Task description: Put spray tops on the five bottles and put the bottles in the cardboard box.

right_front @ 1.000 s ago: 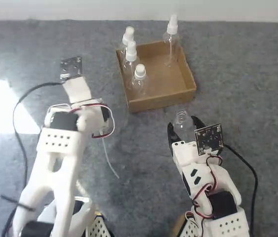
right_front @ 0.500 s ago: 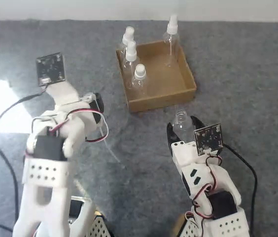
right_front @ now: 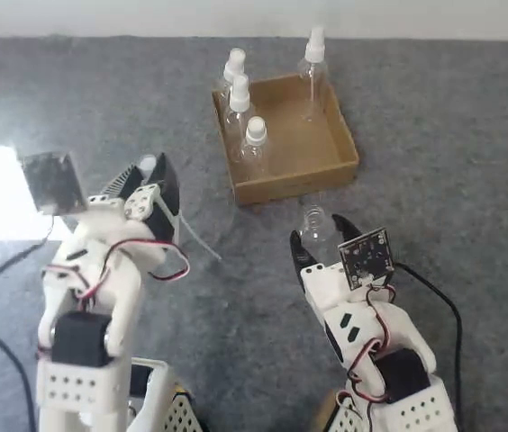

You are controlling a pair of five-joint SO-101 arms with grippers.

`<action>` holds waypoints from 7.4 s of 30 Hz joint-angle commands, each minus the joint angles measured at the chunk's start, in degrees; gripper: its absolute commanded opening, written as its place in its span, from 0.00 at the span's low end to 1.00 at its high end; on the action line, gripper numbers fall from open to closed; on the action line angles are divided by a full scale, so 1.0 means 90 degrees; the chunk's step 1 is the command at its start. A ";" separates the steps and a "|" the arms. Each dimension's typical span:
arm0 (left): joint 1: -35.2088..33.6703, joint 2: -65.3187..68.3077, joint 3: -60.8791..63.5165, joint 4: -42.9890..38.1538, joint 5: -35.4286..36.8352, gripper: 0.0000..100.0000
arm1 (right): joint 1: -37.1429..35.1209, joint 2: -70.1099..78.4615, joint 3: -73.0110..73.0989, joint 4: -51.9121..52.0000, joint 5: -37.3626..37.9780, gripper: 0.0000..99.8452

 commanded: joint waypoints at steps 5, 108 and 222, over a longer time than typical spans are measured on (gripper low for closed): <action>-0.0010 -0.1241 0.0357 -0.0440 -0.0039 0.01 | -0.0376 -0.0093 0.0039 0.0034 0.0166 0.10; 0.2911 -0.3536 0.2769 -0.0283 -0.0674 0.06 | -0.1773 -0.0093 0.0801 -0.1060 0.0918 0.10; 0.1836 -0.3556 0.3258 -0.0547 -0.1407 0.11 | -0.2183 -0.0093 0.0586 -0.2115 0.0908 0.10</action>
